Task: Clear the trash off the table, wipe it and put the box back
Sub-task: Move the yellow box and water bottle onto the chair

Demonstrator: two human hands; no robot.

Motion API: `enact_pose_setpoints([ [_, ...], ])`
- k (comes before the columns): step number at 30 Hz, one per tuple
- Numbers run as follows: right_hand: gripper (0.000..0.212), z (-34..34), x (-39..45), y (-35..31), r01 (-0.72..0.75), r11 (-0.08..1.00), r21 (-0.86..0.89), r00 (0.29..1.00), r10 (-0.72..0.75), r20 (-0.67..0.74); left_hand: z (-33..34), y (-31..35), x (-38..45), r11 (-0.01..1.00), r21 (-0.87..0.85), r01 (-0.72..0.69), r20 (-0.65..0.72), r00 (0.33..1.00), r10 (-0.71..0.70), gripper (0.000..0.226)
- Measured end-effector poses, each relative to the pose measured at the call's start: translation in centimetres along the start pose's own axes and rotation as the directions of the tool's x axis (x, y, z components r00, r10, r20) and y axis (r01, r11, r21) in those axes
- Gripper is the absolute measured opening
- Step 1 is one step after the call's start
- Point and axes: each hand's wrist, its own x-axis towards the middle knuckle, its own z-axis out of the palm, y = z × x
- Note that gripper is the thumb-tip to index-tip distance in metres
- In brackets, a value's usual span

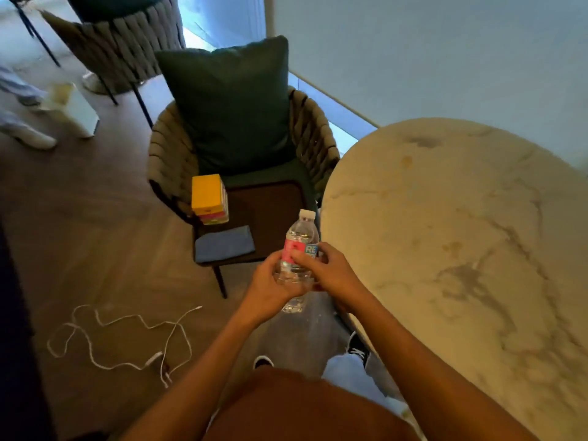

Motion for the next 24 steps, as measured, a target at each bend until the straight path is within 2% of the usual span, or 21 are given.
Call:
enact_pose_setpoints([
  [6, 0.063, 7.6, 0.1, -0.4, -0.053, 0.998, -0.016, 0.983, 0.055, 0.177, -7.0, -4.0, -3.2, 1.000, -0.006, 0.026, -0.117, 0.993, -0.027, 0.061],
  [10, 0.059, 11.2, 1.0, -1.3, -0.099, 0.994, -0.044, 0.969, 0.106, 0.225, -9.8, -5.7, -3.7, 0.998, -0.037, 0.055, -0.163, 0.985, -0.060, 0.070],
  [16, 0.048, 14.3, 3.7, -2.5, -0.118, 0.990, -0.073, 0.962, 0.132, 0.240, -12.7, -6.9, -2.1, 0.996, -0.073, 0.058, -0.193, 0.978, -0.072, 0.069],
  [20, 0.050, 15.0, 6.9, -3.3, -0.142, 0.987, -0.078, 0.960, 0.156, 0.233, -14.4, -7.9, 1.5, 0.993, -0.052, 0.106, -0.134, 0.985, -0.113, 0.076],
  [24, 0.050, 14.8, 11.6, -3.8, -0.173, 0.983, -0.065, 0.965, 0.183, 0.190, -16.9, -7.0, 6.5, 0.983, -0.110, 0.145, -0.012, 0.989, -0.147, 0.062],
])
